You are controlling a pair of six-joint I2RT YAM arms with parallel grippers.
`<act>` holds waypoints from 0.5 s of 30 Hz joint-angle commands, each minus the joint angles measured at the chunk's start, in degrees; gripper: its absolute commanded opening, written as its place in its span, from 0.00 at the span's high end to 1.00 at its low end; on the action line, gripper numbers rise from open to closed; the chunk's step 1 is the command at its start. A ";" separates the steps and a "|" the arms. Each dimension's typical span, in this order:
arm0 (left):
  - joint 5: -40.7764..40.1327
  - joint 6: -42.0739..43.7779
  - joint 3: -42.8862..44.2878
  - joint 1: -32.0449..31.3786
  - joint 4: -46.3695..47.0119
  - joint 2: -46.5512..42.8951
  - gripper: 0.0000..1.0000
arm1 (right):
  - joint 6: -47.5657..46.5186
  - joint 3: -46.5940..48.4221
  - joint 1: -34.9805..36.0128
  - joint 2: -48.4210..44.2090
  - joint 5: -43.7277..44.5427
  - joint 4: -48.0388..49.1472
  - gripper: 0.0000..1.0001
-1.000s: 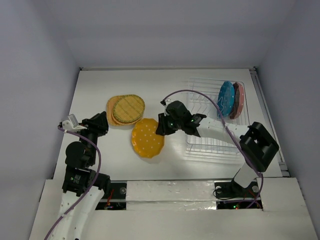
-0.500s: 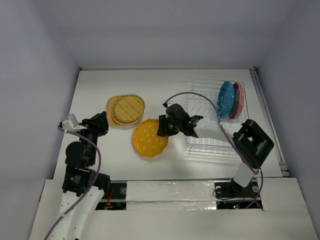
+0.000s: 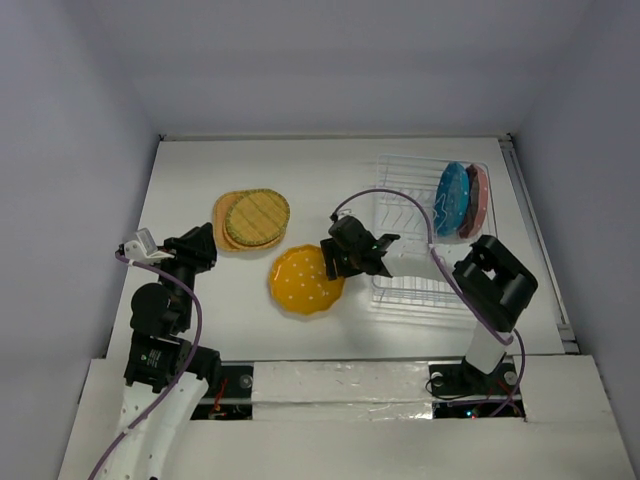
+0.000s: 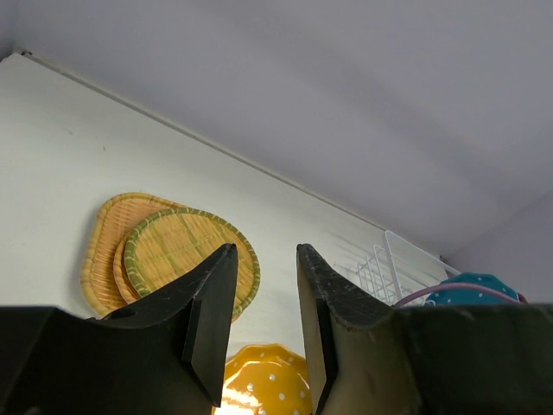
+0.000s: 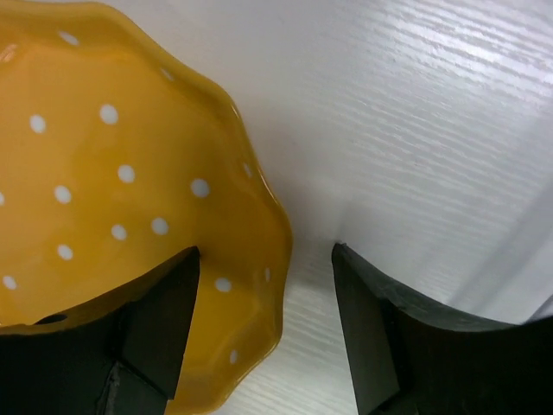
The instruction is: Unload the plates from the dish rack
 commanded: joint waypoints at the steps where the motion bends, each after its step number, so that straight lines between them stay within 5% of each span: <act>1: 0.25 0.39 0.13 0.31 2.56 -0.09 0.69 | -1.23 -0.33 0.15 0.38 3.35 -4.75 0.30; 10: 0.25 0.30 0.04 0.31 2.82 -0.09 0.69 | -0.44 3.45 0.77 -15.40 6.68 -4.32 0.34; 14: 0.25 0.30 0.04 0.31 2.82 -0.17 0.69 | -0.35 6.08 -0.28 -23.85 19.65 -7.47 1.00; 15: 0.25 0.30 0.04 0.31 2.82 -0.35 0.70 | -0.27 6.44 -1.42 -25.19 21.70 -8.78 1.00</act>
